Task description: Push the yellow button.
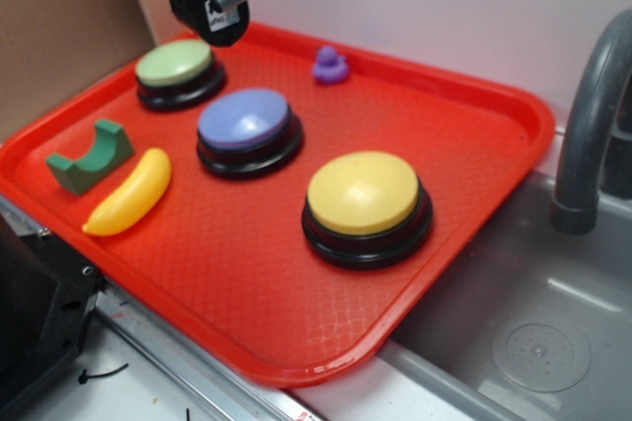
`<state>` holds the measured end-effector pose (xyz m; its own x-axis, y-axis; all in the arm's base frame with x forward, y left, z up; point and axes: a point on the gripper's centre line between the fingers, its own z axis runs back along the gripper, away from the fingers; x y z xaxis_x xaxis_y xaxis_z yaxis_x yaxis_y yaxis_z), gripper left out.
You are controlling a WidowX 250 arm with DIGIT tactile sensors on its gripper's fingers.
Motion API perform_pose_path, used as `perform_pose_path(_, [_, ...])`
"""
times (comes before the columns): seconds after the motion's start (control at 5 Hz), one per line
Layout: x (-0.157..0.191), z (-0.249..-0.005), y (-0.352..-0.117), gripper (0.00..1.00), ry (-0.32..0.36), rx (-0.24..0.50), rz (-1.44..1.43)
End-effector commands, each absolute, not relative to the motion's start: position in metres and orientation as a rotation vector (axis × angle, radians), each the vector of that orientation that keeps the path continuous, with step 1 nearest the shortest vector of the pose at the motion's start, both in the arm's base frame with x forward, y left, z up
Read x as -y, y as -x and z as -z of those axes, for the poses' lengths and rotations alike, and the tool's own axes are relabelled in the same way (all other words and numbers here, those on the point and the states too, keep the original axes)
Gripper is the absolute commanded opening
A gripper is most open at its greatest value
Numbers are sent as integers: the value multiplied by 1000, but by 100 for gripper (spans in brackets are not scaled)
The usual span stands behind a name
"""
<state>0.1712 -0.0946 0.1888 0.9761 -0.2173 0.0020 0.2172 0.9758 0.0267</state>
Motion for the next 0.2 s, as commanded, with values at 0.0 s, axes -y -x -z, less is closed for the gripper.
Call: perform_pose_path(0.0, [91, -205, -163, 100, -34, 63, 162])
